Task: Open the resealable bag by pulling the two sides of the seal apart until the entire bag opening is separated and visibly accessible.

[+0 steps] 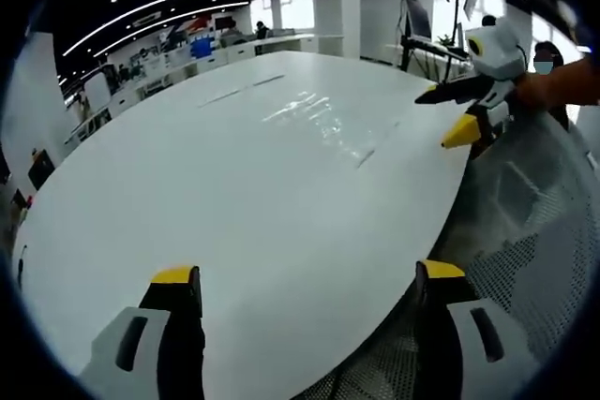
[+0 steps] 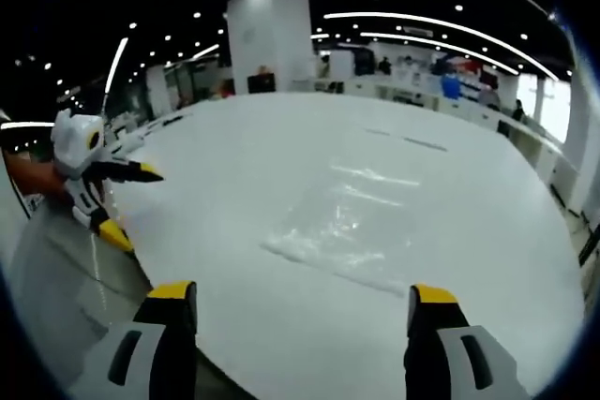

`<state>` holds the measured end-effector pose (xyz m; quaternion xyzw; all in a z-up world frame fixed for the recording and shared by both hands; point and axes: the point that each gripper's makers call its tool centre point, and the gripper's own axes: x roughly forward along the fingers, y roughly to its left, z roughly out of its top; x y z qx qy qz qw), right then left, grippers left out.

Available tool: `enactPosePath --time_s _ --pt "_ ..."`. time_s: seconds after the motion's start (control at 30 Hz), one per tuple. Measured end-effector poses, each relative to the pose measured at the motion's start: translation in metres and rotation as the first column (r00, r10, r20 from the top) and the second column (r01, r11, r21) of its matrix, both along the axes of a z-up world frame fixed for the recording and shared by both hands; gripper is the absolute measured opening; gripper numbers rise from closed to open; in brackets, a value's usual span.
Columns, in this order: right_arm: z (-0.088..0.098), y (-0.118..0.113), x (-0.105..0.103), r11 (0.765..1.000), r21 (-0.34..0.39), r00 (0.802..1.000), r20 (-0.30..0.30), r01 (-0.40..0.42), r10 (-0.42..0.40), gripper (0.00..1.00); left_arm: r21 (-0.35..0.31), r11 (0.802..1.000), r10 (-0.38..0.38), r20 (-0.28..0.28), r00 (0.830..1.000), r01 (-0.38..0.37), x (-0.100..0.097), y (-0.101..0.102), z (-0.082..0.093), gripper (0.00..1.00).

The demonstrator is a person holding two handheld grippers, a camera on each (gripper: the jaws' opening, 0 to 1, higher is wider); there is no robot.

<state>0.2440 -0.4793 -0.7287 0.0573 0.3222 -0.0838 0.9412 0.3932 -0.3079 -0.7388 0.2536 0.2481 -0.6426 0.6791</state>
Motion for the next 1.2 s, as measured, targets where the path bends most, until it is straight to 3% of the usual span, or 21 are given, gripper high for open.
enactPosePath --time_s 0.17,0.73,0.97,1.2 --pt "-0.010 -0.009 0.007 0.999 -0.011 0.999 -0.033 -0.040 0.040 0.91 -0.002 1.000 0.006 -0.003 1.000 -0.006 0.001 0.000 0.001 0.93" --pt "-0.042 -0.013 0.017 0.994 0.053 0.987 -0.121 -0.099 0.105 0.87 -0.019 1.000 -0.002 0.036 0.999 0.002 0.002 -0.002 0.006 0.90" --pt "-0.048 -0.008 0.025 0.990 0.121 0.987 -0.129 -0.077 0.093 0.86 -0.030 1.000 0.009 0.034 0.999 -0.008 0.004 -0.002 0.008 0.88" --pt "-0.042 0.005 0.040 0.983 0.168 0.993 -0.074 -0.080 0.093 0.82 -0.020 1.000 0.000 0.031 1.000 0.001 0.002 -0.002 0.006 0.87"
